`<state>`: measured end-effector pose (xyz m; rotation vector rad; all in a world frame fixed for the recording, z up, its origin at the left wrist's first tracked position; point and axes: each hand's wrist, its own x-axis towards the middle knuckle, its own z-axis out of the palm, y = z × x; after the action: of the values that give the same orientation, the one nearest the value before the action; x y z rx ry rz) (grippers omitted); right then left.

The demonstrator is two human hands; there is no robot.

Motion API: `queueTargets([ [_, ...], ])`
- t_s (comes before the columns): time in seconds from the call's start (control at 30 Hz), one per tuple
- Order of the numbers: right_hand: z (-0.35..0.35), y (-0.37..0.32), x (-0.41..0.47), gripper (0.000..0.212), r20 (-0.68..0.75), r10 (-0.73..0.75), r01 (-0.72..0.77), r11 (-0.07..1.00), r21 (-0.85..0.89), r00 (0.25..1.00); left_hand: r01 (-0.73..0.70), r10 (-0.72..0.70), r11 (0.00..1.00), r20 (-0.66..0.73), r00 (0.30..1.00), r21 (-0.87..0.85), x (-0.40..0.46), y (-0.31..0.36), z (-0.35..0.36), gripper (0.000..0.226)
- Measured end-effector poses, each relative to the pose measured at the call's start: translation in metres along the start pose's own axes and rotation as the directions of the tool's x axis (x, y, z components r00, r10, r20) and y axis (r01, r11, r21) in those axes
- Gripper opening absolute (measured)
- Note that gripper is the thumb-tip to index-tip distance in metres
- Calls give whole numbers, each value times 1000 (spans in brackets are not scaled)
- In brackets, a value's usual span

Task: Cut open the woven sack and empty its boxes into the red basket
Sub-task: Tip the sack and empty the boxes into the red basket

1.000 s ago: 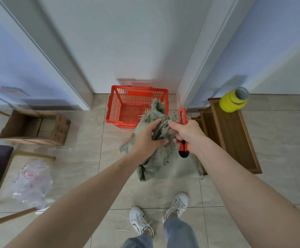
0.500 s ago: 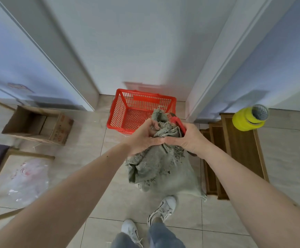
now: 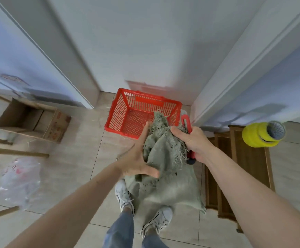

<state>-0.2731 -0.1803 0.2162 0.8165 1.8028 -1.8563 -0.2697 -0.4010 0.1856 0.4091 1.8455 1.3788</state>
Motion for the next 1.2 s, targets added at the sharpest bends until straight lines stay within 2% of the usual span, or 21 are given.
queueTargets([
  [0.1, 16, -8, 24, 34, -11, 28, -27, 996, 81, 1000, -122, 86, 975, -190, 978, -187, 33, 3, 11, 144],
  [0.17, 26, -14, 41, 37, -22, 42, -39, 994, 102, 999, -159, 63, 926, -276, 959, -343, 55, -2, 8, 128],
  [0.23, 32, -17, 61, 42, -41, 53, -49, 994, 103, 998, -140, -15, 902, -354, 935, -408, 72, -7, -1, 94],
  [0.33, 36, -20, 88, 54, -97, 68, -58, 993, 103, 993, -48, -163, 912, -466, 870, -408, 95, -16, -18, 32],
  [0.4, 35, -22, 100, 64, -171, 52, -46, 998, 39, 984, 16, -254, 899, -491, 833, -438, 109, -22, -31, 15],
  [0.47, 33, -17, 104, 72, -229, -12, -4, 997, -71, 973, 101, -340, 883, -479, 809, -458, 122, -27, -44, 18],
  [0.5, 32, -10, 103, 76, -207, -56, 35, 994, -103, 977, 153, -388, 870, -461, 798, -468, 129, -28, -51, 21],
  [0.63, 43, 25, 110, 99, 43, -177, 182, 963, -200, 983, 357, -571, 757, -288, 769, -547, 160, -26, -70, 43],
  [0.67, 47, 31, 118, 99, 39, -186, 190, 955, -226, 982, 394, -595, 743, -264, 759, -542, 167, -27, -72, 42],
  [0.77, 50, 35, 149, 92, -126, -175, 140, 959, -248, 976, 455, -626, 721, -209, 752, -522, 186, -42, -76, 51],
  [0.87, 46, 38, 184, 58, -197, -187, 144, 966, -213, 962, 443, -641, 657, -144, 754, -610, 199, -61, -81, 83],
  [0.93, 45, 43, 208, 46, -216, -188, 141, 966, -216, 958, 372, -616, 649, -171, 769, -663, 203, -83, -83, 100],
  [1.0, 48, 50, 229, 38, -267, -162, 110, 974, -198, 950, 298, -567, 734, -307, 765, -611, 201, -106, -79, 110],
  [1.1, 55, 59, 259, 33, -303, -88, 58, 993, -107, 949, 172, -437, 856, -505, 744, -487, 189, -143, -66, 105],
  [1.2, 64, 66, 289, 33, -330, -39, 0, 993, -119, 943, 40, -223, 940, -520, 824, -339, 190, -168, -50, 99],
])
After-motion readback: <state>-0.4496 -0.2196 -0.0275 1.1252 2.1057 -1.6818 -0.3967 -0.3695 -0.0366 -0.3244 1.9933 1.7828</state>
